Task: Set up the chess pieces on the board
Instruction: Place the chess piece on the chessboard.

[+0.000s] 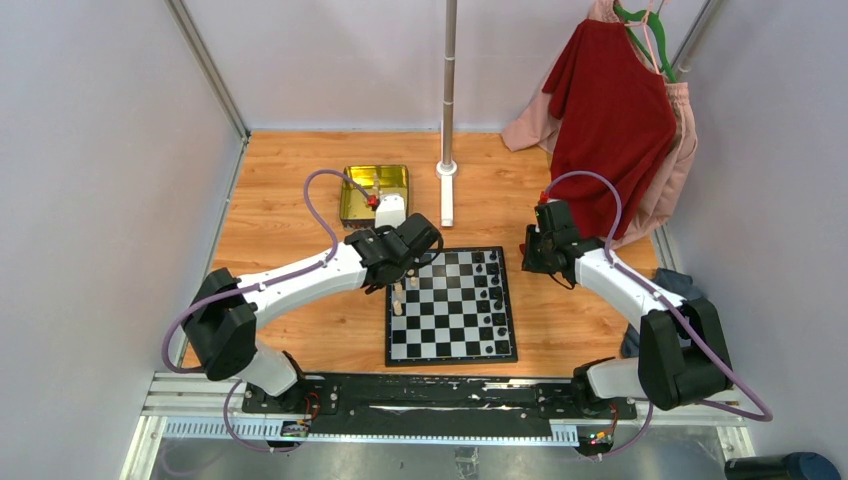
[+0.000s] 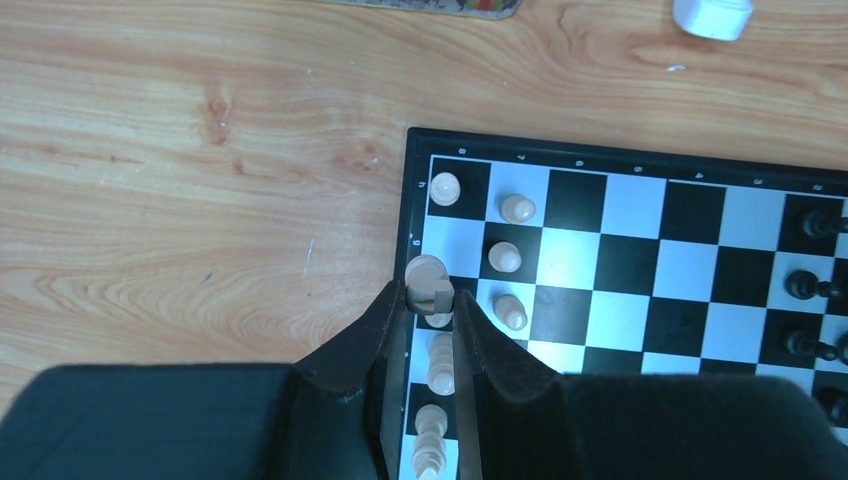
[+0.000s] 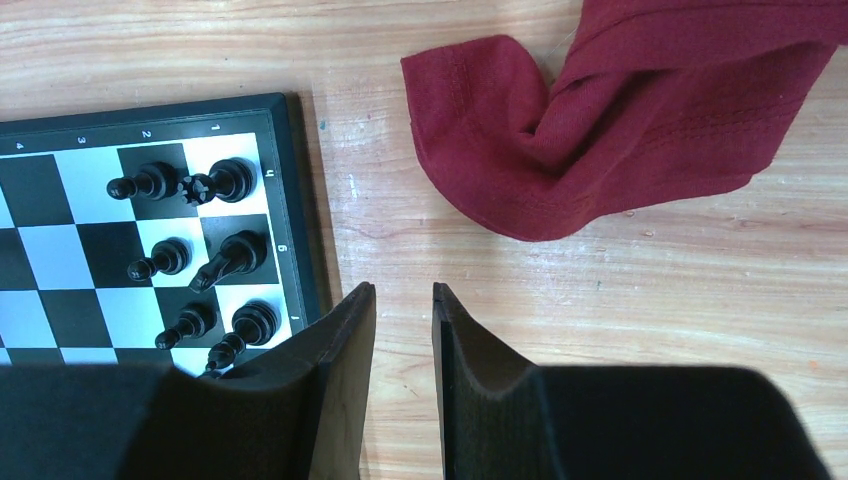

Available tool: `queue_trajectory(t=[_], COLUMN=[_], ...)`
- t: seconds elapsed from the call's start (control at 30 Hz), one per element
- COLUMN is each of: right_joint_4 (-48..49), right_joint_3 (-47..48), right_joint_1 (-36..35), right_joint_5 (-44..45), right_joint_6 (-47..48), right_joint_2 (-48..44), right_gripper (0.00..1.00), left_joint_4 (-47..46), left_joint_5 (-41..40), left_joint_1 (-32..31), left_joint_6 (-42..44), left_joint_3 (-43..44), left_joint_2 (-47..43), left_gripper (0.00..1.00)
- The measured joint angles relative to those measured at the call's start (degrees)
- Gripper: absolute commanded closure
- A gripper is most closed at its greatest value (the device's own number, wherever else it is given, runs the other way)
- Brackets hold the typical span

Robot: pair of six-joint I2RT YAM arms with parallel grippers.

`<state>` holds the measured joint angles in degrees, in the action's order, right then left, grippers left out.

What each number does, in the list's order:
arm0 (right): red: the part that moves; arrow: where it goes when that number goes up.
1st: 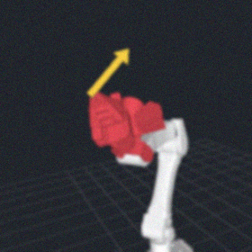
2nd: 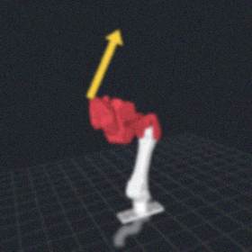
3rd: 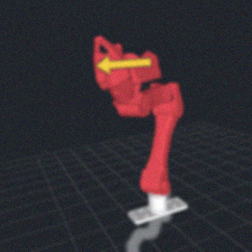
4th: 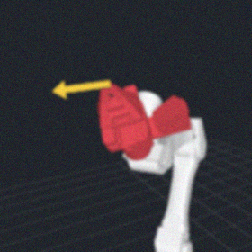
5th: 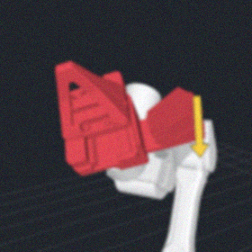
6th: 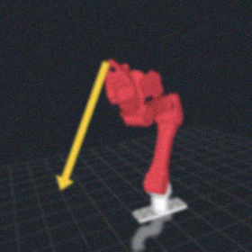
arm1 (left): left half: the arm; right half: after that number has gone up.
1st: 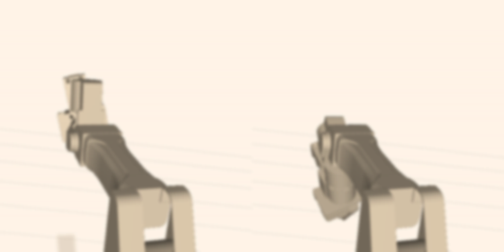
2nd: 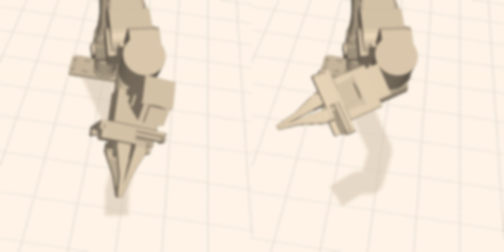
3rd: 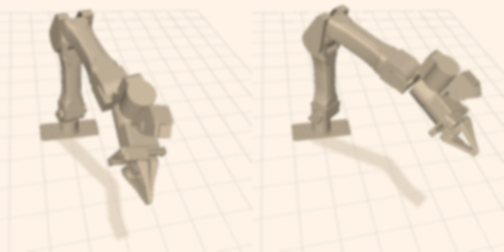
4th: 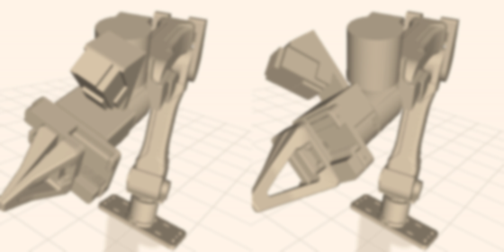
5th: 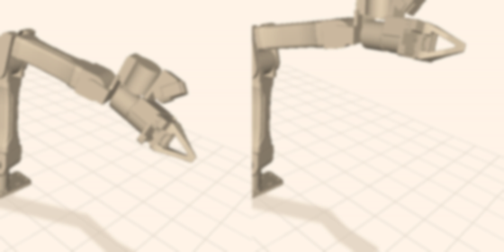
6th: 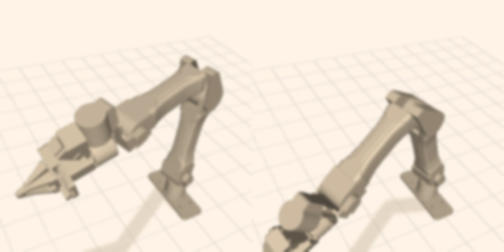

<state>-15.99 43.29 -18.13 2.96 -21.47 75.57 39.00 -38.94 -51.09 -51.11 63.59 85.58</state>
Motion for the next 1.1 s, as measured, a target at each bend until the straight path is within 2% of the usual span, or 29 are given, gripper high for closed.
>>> queue_trajectory(t=[0.57, 1.1], right_joint_4=[0.2, 0.3], right_joint_3=[-0.1, -0.5], right_joint_1=[0.0, 0.0], right_joint_5=[-0.1, -1.0], right_joint_6=[0.0, 0.0], right_joint_2=[0.2, 0.5], right_gripper=[0.68, 0.68], left_joint_4=[-7.0, -10.9], left_joint_5=[1.3, 1.9], left_joint_1=[0.0, 0.0], left_joint_6=[-2.9, -3.6], left_joint_3=[-7.7, -7.8], left_joint_2=[-0.5, 0.9], left_gripper=[0.89, 0.89])
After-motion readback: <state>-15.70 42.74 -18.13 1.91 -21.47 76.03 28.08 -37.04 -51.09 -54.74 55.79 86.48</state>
